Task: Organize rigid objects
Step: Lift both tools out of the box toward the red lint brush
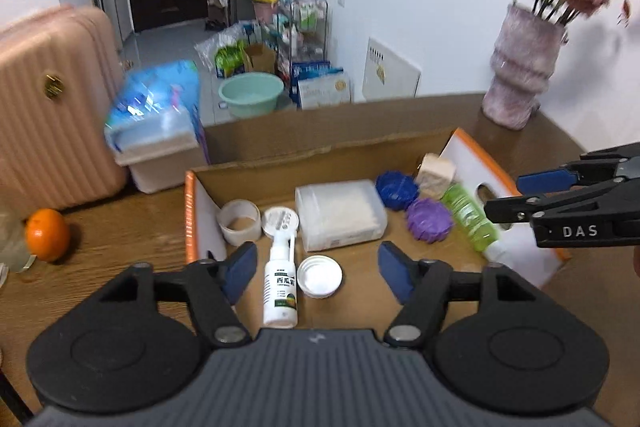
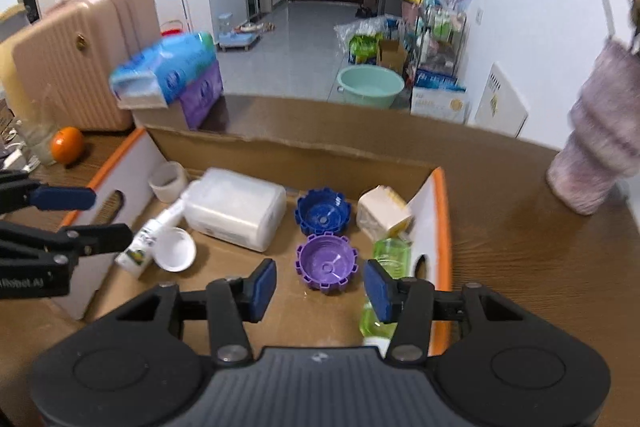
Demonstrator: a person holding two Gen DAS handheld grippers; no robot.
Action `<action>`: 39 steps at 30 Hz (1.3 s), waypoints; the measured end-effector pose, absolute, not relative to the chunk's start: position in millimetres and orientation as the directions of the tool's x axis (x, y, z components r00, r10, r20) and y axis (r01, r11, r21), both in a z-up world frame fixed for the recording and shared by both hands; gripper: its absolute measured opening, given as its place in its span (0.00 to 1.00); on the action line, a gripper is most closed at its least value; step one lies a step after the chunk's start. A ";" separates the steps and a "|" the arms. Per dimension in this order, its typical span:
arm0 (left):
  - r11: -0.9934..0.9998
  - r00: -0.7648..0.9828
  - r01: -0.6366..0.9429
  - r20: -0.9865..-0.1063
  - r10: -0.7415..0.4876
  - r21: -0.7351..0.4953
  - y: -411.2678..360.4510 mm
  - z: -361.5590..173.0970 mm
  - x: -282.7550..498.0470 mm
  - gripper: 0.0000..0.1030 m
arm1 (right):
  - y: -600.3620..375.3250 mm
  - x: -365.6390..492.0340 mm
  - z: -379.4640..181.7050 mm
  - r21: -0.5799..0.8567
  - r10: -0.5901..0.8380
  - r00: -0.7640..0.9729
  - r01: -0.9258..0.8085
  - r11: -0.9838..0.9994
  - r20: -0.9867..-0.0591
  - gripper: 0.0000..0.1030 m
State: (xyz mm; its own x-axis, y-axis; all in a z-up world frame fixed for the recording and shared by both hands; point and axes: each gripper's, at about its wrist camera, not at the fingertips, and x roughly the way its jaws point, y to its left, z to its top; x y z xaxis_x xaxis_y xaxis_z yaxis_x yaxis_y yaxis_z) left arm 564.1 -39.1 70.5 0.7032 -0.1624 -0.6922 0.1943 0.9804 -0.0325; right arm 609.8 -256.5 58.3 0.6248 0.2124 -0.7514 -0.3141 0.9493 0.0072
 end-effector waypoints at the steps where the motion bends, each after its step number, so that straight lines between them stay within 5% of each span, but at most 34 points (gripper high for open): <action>1: 0.980 0.712 0.195 -0.683 -0.162 -0.030 -37.9 79.2 554.3 0.68 | -260.2 601.1 67.7 0.010 0.219 0.636 -0.314 0.949 -0.740 0.49; 8: 0.986 0.803 0.165 -0.578 -0.143 -0.015 -30.6 132.4 468.0 0.80 | -278.4 523.2 113.4 0.014 0.245 0.697 -0.320 0.947 -0.673 0.55; 10: 0.992 0.854 0.129 -0.508 -0.111 0.001 -30.2 140.3 435.7 0.87 | -283.1 497.3 119.9 0.015 0.256 0.723 -0.321 0.947 -0.641 0.67; 14: 0.995 0.907 0.092 -0.416 -0.071 0.030 -32.2 142.0 384.4 0.93 | -289.1 446.8 123.2 0.011 0.275 0.784 -0.324 0.946 -0.557 0.71; 28: 0.997 0.985 0.055 -0.166 -0.045 0.056 -44.4 104.4 250.2 0.94 | -298.2 318.4 96.9 -0.040 0.302 0.898 -0.331 0.943 -0.320 0.82; 39: 0.997 0.991 0.066 -0.123 -0.059 0.051 -44.2 60.9 164.8 0.96 | -303.7 225.2 54.5 -0.028 0.254 0.952 -0.262 0.965 -0.171 0.84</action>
State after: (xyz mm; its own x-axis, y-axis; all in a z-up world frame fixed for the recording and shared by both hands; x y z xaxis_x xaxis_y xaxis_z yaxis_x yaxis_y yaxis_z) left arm 164.8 -44.2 60.9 0.9907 -0.0590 -0.1228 0.0656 0.9966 0.0508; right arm 225.2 -303.7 54.5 0.9521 0.2536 -0.1707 -0.2620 0.9646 -0.0283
